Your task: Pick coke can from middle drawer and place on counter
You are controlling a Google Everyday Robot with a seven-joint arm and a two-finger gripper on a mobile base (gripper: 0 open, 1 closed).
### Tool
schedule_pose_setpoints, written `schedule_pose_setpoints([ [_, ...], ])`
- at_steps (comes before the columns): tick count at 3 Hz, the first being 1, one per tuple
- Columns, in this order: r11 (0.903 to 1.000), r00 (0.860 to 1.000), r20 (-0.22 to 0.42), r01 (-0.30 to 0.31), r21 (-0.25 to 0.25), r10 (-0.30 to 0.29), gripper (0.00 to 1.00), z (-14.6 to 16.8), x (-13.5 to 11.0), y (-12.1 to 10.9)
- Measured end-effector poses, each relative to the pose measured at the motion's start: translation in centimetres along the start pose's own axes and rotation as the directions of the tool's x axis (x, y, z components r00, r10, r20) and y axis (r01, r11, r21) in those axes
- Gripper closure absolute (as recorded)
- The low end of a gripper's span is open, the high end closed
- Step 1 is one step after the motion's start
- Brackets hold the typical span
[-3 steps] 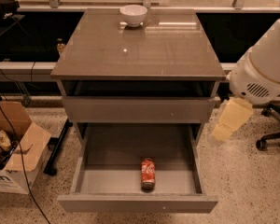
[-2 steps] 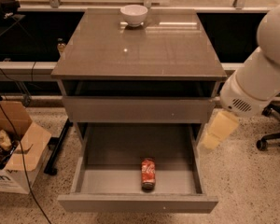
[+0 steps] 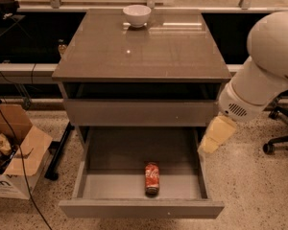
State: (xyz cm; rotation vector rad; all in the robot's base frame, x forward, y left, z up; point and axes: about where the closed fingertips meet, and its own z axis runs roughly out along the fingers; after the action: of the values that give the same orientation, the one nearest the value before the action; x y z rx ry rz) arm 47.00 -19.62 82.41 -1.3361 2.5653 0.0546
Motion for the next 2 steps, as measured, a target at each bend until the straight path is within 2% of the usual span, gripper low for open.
schedule_pose_setpoints([
  [1, 0.9943, 0.994, -0.039, -0.107, 0.003, 0.107, 0.00, 3.9, -0.6, -0.6],
  [2, 0.9709, 0.970, -0.036, -0.239, -0.006, 0.239, 0.00, 8.5, -1.1, -1.4],
])
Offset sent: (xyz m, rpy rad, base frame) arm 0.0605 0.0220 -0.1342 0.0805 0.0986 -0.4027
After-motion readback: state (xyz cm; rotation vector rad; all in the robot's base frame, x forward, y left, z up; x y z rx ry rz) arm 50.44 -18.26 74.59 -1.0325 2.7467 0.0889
